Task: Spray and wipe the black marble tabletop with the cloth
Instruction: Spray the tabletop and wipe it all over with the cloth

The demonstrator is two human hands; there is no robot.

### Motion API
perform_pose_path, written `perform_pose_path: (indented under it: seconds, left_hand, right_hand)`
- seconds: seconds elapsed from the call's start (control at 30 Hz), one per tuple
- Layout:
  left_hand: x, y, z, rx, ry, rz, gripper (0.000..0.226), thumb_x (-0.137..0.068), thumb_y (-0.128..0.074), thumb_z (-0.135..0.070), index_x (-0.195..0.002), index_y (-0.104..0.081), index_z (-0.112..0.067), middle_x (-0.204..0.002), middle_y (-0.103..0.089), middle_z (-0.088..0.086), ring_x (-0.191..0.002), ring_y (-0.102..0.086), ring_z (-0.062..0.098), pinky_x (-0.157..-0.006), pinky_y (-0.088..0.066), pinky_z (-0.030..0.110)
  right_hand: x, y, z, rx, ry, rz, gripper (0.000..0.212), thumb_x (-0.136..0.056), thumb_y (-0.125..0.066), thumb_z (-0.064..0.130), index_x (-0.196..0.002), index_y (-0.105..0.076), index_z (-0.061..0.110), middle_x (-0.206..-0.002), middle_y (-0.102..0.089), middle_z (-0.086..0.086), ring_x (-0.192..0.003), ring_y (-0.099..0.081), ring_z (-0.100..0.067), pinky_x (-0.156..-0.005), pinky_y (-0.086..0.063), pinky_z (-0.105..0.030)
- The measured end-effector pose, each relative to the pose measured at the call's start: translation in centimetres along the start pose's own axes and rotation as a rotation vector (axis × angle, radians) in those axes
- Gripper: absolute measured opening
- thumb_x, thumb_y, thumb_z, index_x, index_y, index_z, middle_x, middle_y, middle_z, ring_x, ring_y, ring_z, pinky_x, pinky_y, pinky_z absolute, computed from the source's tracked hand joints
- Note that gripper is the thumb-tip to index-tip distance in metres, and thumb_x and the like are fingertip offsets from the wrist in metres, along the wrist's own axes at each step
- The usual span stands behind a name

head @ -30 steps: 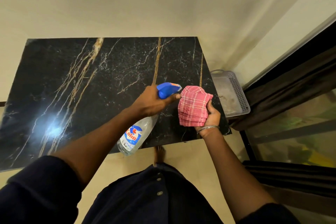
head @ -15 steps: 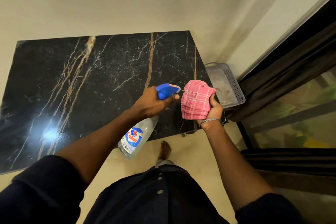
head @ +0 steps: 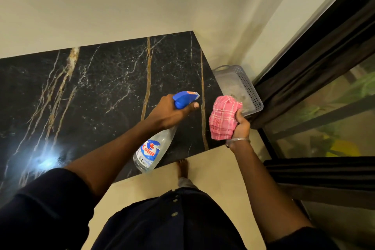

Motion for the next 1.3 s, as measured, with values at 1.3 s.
perform_pose_path:
  seconds: [1.3]
  left_hand:
    - [-17.4, 5.5, 4.6, 0.153, 0.241, -0.566, 0.027, -0.09, -0.066, -0.033, -0.088, -0.063, -0.006, -0.061, -0.047, -0.001, -0.053, -0.043, 0.004, -0.056, -0.041, 0.022]
  right_hand:
    - [-27.2, -13.0, 0.7, 1.984, 0.772, 0.407, 0.055, -0.098, -0.035, 0.051, -0.149, -0.036, 0.028, -0.161, -0.021, -0.015, -0.148, -0.017, -0.037, -0.119, -0.018, -0.054]
Point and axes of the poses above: each hand's wrist, its own x-axis away from the middle knuckle, its own y-axis out of the back of the hand, z = x × y, the point moved 1 cm from there along -x, towards the middle knuckle
